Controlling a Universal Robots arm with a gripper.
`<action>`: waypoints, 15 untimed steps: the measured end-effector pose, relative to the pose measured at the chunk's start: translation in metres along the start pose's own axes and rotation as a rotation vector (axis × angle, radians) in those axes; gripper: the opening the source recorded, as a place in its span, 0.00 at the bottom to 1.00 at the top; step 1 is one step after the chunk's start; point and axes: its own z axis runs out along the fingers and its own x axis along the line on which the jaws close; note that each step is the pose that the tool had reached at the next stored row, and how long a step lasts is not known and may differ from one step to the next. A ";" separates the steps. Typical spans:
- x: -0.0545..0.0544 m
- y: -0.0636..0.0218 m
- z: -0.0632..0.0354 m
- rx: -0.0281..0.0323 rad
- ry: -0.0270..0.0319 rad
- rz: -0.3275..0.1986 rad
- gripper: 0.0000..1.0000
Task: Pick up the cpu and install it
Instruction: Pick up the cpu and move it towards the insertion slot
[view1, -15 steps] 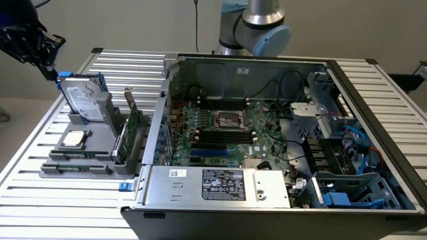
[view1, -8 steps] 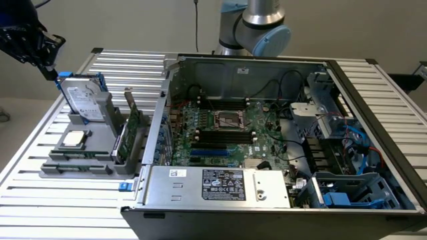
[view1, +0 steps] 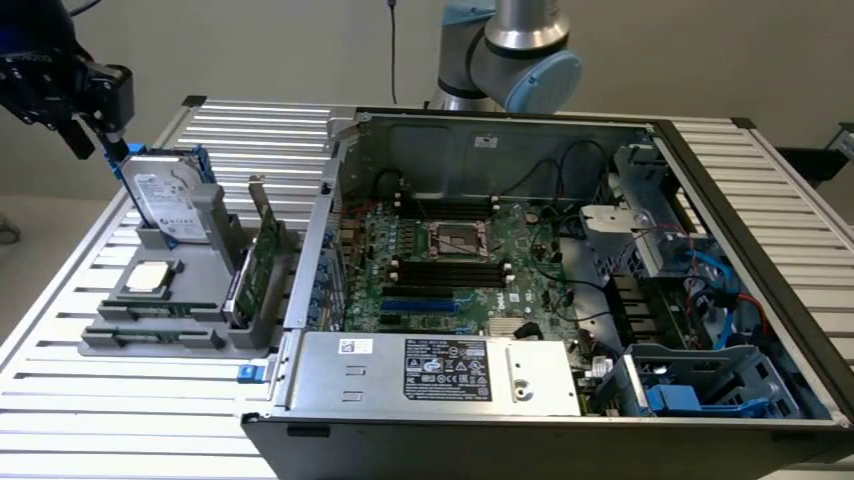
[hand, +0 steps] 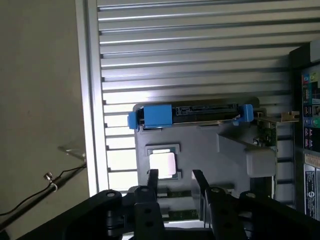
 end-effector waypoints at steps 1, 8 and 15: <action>0.001 0.0000 0.0004 0.0003 -0.0001 0.000 0.47; 0.004 -0.0060 0.0113 0.0005 0.0008 -0.001 0.54; 0.003 -0.0205 0.0234 0.0009 0.0090 -0.008 0.68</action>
